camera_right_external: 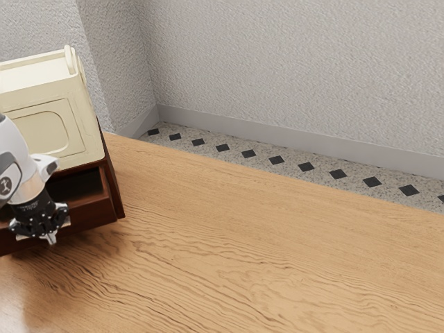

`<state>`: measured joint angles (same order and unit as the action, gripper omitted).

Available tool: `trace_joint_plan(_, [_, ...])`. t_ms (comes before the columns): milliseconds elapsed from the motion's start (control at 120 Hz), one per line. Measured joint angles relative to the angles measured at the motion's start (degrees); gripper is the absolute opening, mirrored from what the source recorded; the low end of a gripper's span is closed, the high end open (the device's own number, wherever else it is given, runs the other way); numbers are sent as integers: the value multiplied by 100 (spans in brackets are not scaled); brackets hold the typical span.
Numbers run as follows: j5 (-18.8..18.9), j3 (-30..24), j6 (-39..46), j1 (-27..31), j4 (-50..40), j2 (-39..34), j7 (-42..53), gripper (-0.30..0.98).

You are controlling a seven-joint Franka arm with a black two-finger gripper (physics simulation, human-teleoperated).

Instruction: Push the drawer handle with one arm to close the drawer

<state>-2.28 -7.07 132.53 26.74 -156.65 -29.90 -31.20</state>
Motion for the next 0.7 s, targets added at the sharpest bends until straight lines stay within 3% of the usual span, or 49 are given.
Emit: trace_joint_plan(700, [381, 4, 271, 416, 657, 841, -61, -10])
